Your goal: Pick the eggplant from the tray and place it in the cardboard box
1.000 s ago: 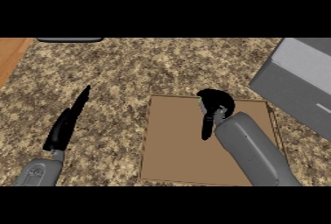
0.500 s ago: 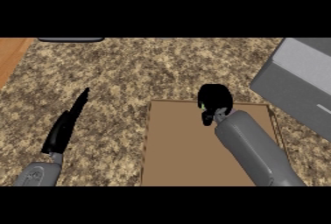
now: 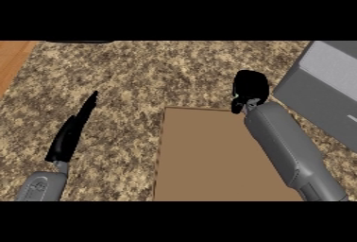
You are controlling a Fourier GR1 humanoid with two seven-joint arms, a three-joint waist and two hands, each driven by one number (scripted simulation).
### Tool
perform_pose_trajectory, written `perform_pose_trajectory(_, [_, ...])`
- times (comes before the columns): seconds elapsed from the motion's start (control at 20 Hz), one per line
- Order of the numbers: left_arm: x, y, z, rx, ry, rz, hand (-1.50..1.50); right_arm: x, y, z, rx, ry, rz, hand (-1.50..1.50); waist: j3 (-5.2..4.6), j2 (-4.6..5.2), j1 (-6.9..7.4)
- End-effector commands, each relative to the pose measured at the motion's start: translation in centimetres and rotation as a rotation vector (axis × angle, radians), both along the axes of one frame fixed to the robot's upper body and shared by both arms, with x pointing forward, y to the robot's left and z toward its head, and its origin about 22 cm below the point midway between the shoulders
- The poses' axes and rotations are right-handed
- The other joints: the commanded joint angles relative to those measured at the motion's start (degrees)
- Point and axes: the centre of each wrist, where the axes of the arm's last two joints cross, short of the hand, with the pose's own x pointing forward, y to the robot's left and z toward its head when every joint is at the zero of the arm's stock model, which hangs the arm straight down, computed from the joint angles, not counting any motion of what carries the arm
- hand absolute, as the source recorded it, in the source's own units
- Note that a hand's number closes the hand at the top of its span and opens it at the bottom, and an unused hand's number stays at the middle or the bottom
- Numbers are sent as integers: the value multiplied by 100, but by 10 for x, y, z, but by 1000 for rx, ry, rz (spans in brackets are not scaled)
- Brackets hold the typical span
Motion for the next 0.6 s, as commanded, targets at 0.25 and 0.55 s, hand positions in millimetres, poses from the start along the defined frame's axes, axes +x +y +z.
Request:
perform_pose_trajectory(0.25, [5, 1, -6, 8, 5, -5, 0, 47, -15, 40, -22, -237, -237, 150, -1, 5, 49])
perform_pose_trajectory(0.55, [3, -4, 9, 12, 11, -3, 0, 59, -8, 100, -101, -394, -300, 150, -2, -66, -64])
